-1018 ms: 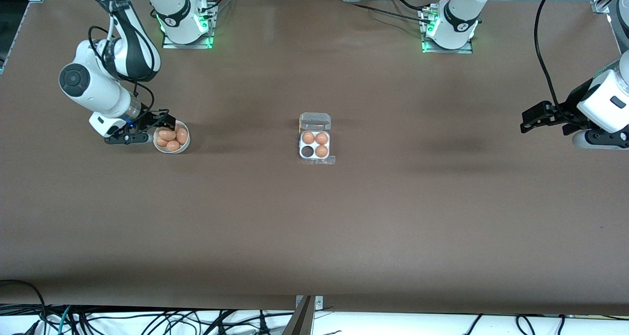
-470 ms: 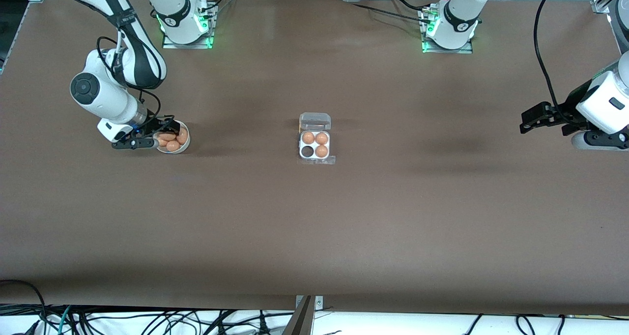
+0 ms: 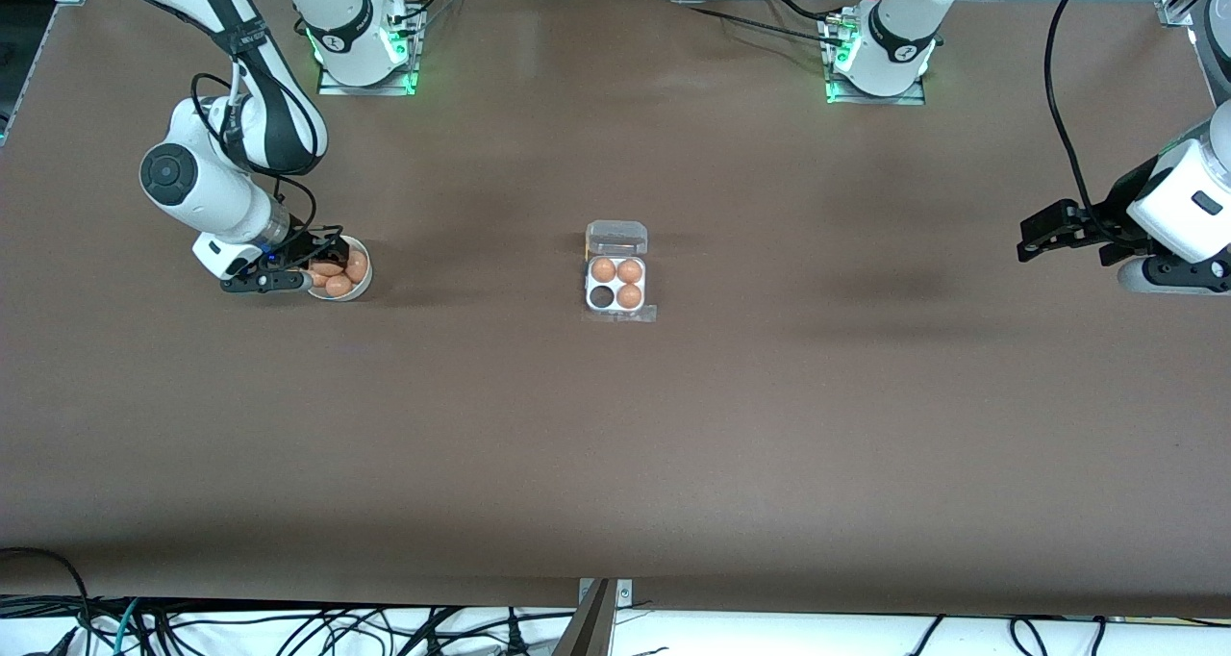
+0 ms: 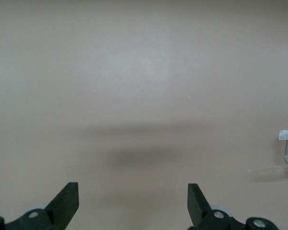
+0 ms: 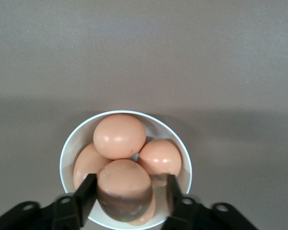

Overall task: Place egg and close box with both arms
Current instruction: 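Lower the right gripper into the bowl and grasp one brown egg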

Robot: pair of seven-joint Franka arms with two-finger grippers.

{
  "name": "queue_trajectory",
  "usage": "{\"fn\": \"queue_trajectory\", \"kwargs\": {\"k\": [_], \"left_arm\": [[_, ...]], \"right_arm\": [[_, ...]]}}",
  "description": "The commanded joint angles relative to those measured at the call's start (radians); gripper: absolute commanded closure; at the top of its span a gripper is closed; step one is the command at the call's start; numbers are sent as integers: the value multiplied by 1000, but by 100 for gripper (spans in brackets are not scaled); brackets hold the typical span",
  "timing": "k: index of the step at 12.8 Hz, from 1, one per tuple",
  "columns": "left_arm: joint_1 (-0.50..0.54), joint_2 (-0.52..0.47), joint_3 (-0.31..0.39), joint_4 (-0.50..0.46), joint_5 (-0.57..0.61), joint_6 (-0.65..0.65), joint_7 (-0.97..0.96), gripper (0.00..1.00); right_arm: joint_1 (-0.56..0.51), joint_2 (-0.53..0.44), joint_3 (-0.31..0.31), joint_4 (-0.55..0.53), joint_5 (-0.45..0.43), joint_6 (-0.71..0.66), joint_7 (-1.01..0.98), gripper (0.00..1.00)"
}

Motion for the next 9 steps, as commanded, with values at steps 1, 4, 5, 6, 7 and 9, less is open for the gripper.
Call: {"fn": "queue_trajectory", "kwargs": {"k": [1, 4, 5, 6, 7, 9], "left_arm": [[4, 12, 0, 28, -4, -8, 17, 0], [3, 12, 0, 28, -4, -8, 17, 0], [3, 12, 0, 28, -4, -8, 17, 0], [3, 12, 0, 28, -4, -8, 17, 0], [3, 12, 0, 28, -4, -8, 17, 0], [3, 12, 0, 28, -5, -8, 17, 0]], "right_arm": [[-2, -5, 6, -6, 7, 14, -8, 100], [-2, -10, 8, -6, 8, 12, -6, 100], [-1, -16, 9, -3, 8, 6, -6, 100], [-2, -28, 9, 0, 8, 3, -6, 100], [-2, -51, 12, 5, 8, -12, -8, 100], [-2, -107, 17, 70, 8, -157, -2, 100]]}}
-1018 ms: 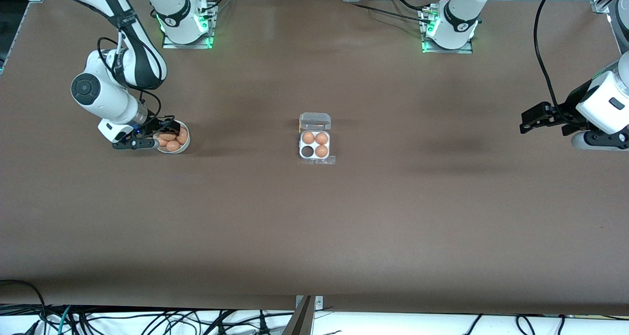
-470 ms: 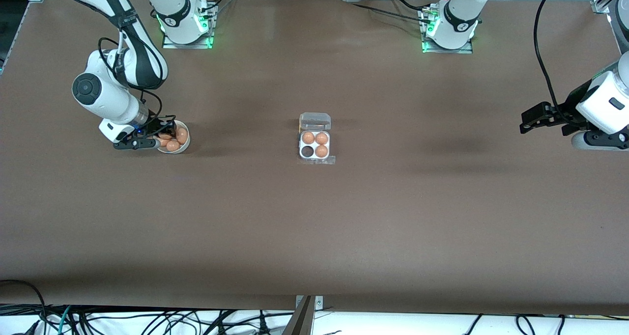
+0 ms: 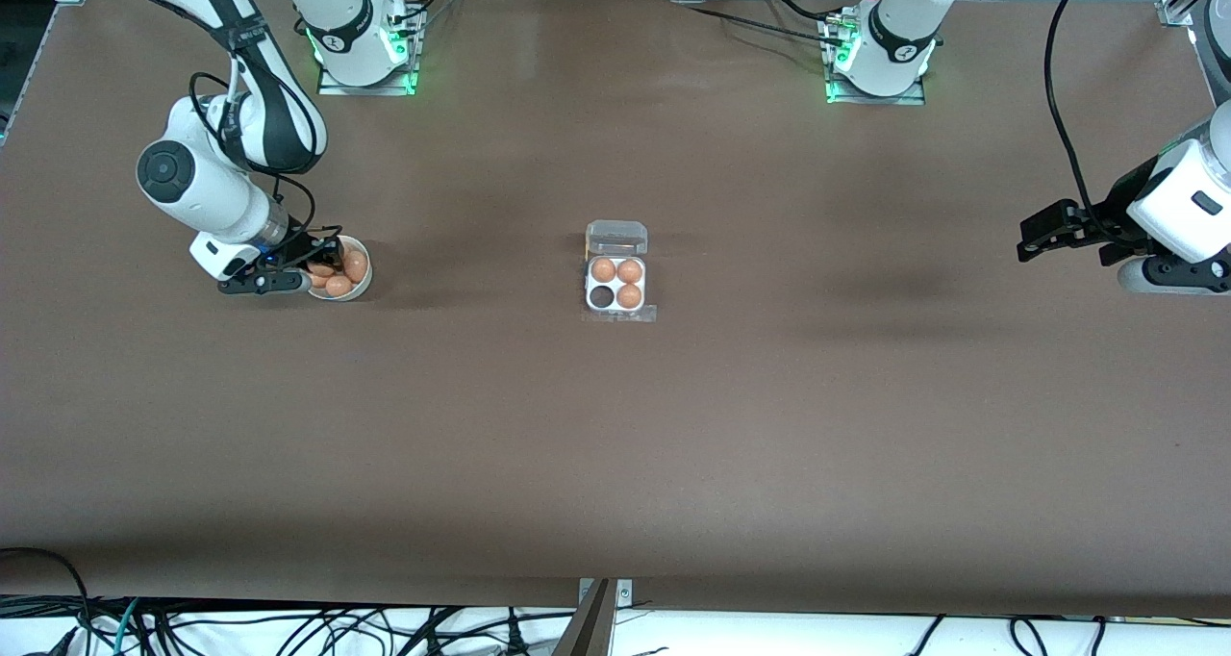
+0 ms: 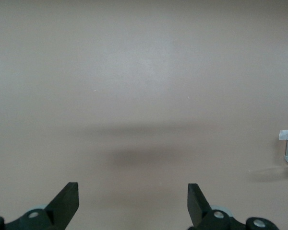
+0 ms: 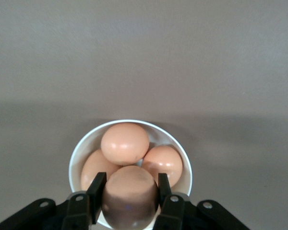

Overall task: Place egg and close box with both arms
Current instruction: 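Lower the right gripper into the bowl and grasp one brown egg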

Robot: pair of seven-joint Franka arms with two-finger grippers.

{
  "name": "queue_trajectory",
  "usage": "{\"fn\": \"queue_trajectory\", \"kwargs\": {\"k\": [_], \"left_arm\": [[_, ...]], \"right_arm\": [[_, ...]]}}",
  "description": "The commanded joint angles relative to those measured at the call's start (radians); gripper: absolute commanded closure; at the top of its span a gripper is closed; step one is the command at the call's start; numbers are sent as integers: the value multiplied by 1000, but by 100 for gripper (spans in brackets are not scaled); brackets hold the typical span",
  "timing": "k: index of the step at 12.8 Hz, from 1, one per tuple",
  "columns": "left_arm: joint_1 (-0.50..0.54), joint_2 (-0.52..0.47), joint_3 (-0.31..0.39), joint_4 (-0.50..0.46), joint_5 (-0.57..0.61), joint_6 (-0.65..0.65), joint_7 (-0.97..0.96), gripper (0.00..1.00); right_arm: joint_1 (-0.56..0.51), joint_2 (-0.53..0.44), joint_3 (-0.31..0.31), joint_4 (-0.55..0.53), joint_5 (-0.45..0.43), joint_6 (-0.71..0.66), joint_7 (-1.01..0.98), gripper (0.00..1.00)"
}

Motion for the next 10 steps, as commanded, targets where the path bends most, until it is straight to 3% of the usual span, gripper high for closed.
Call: {"fn": "queue_trajectory", "kwargs": {"k": [1, 6, 10], "left_arm": [[3, 12, 0, 27, -5, -8, 17, 0], [3, 12, 0, 27, -5, -8, 17, 0], [4, 12, 1, 29, -7, -8, 17, 0]], "right_arm": [[-3, -105, 8, 87, 8, -215, 3, 100], [-6, -105, -3, 493, 8, -706, 33, 100], [-7, -51, -1, 761, 11, -933, 53, 100]]}}
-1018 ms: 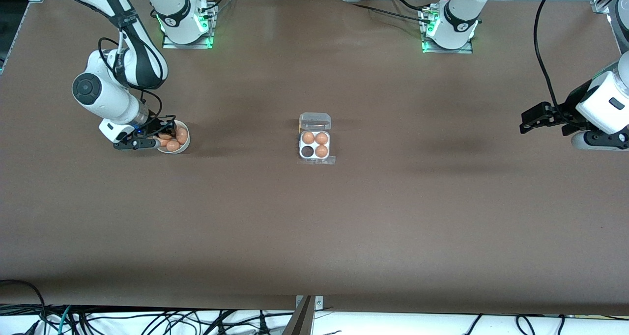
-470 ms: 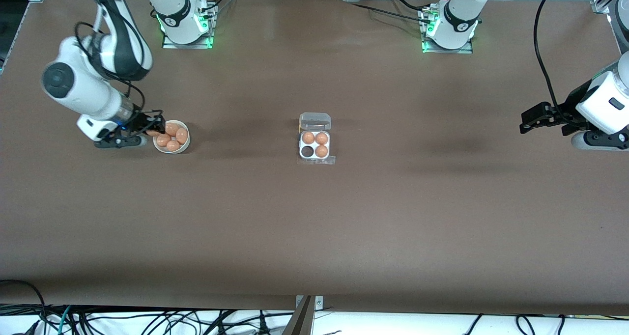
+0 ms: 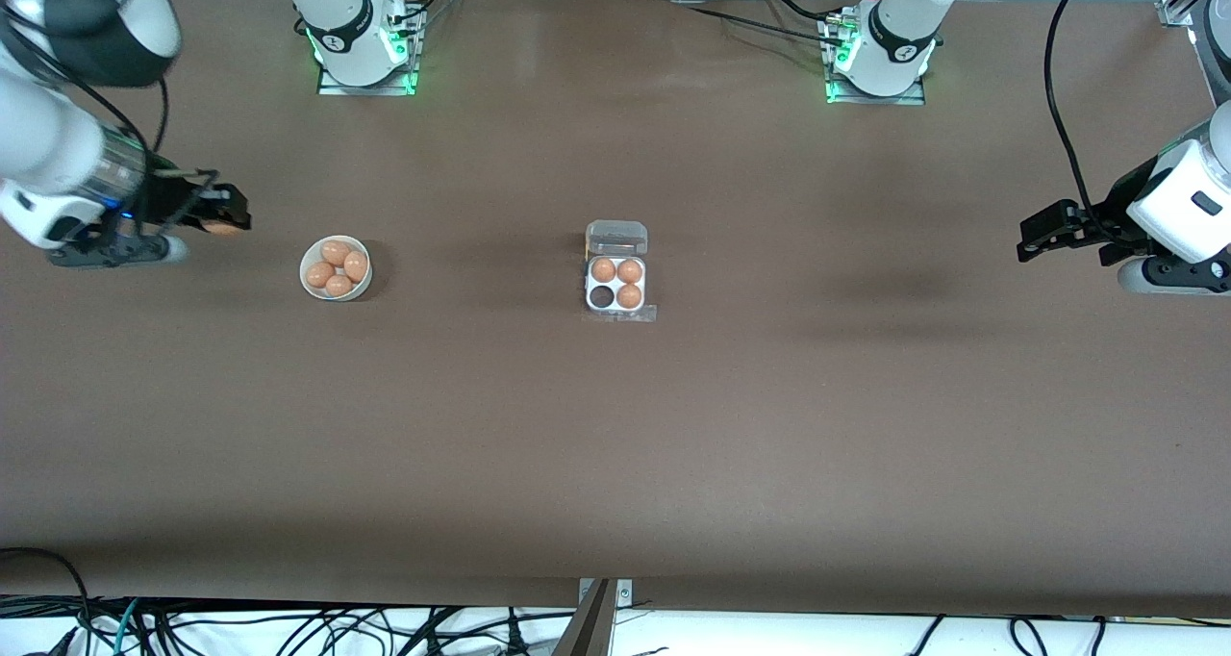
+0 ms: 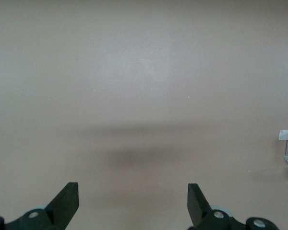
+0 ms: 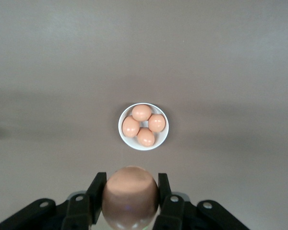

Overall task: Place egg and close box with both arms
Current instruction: 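Carry the egg with the right gripper to the clear carton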

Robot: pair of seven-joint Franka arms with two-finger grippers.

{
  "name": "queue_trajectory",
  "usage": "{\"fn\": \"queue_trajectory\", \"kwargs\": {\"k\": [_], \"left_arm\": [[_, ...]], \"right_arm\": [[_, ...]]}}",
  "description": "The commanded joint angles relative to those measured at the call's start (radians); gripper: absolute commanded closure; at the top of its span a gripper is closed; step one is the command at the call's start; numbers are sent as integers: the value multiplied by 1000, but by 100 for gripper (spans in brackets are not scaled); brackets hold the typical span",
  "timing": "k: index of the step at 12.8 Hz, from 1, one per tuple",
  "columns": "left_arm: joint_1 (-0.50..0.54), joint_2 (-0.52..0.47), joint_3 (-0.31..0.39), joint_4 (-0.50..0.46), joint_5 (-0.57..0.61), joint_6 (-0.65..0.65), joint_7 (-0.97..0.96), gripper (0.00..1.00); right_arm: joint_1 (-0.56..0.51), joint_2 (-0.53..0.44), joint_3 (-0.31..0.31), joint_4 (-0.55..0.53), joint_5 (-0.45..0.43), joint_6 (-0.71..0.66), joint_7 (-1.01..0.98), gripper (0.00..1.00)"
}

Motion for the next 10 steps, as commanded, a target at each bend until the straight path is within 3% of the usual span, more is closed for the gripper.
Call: {"fn": "queue_trajectory", "kwargs": {"k": [1, 7, 10], "left_arm": [[4, 11, 0, 43, -4, -8, 17, 0], [4, 23, 1, 47, -2, -8, 17, 0], [4, 23, 1, 47, -2, -8, 17, 0]], "right_arm": [[-1, 86, 12, 172, 13, -111, 66, 100], [248, 246, 21, 307, 43, -106, 438, 100], [364, 339, 21, 372, 73, -30, 599, 100]]}}
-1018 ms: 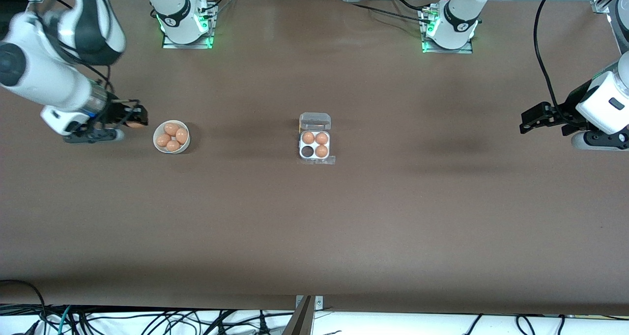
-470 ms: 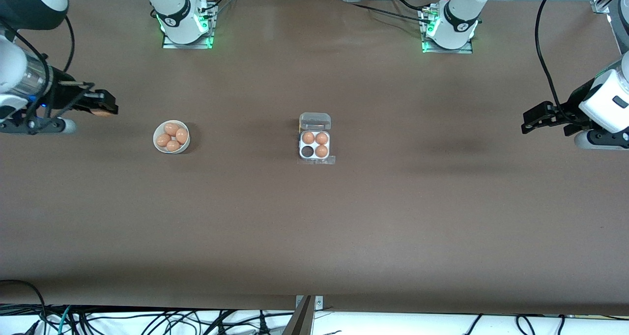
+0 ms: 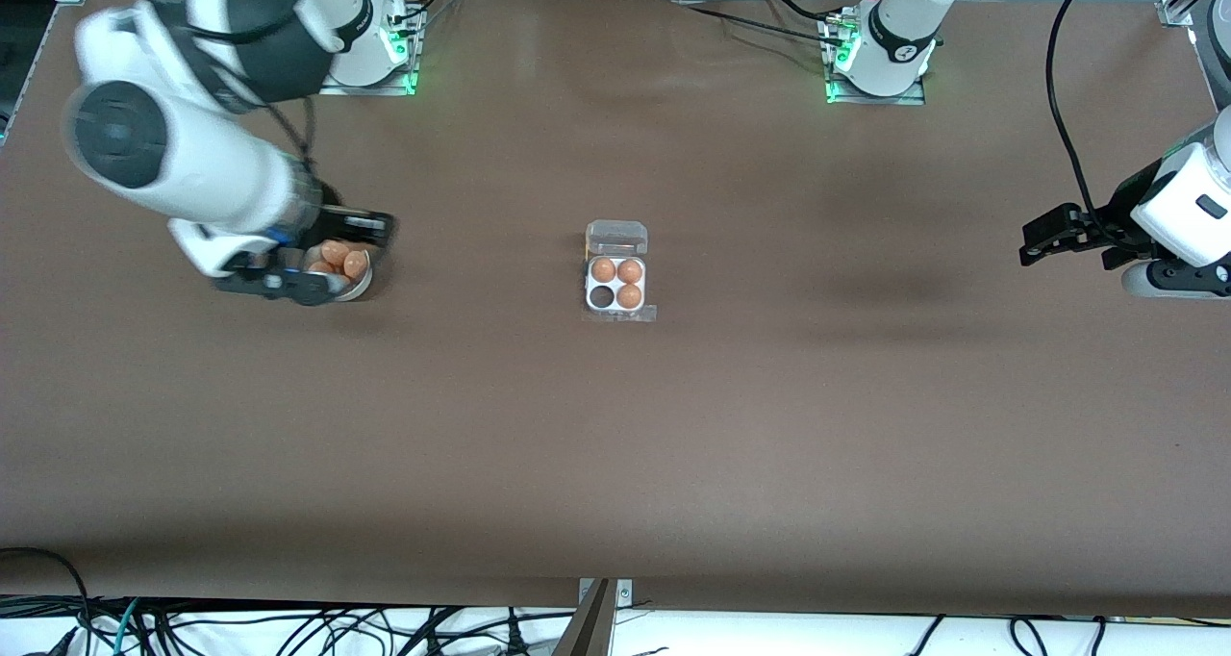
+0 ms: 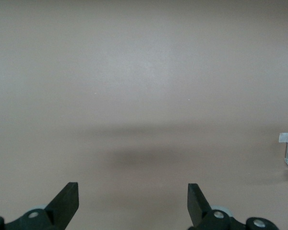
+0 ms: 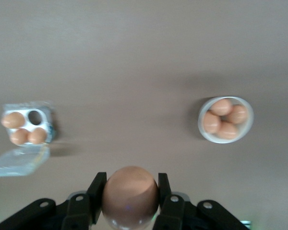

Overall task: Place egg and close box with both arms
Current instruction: 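Carry the egg with the right gripper to the clear carton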

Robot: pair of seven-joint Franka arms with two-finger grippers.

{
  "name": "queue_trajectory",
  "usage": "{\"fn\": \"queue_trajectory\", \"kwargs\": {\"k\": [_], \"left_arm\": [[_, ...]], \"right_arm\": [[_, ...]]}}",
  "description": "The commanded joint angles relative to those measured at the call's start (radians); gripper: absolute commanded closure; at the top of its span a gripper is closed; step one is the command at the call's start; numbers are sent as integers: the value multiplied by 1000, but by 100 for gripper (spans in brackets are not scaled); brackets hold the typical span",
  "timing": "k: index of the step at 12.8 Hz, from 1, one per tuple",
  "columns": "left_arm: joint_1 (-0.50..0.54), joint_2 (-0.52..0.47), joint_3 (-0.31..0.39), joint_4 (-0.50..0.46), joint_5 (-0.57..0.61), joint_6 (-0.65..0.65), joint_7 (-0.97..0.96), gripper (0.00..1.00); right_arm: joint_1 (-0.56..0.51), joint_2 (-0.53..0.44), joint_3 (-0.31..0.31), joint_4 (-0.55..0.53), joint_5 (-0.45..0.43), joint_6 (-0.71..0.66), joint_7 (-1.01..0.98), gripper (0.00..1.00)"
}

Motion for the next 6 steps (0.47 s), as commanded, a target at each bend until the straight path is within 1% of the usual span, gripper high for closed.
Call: {"fn": "queue_trajectory", "kwargs": {"k": [1, 4, 6], "left_arm": [[3, 10, 1, 28, -2, -8, 17, 0], [3, 12, 1, 28, -2, -8, 17, 0], [3, 12, 1, 28, -4, -8, 17, 0]], "right_arm": [[90, 91, -7, 86, 18, 56, 133, 100], [184, 166, -7, 86, 18, 197, 248, 100], [247, 215, -8, 87, 10, 257, 305, 100]]}}
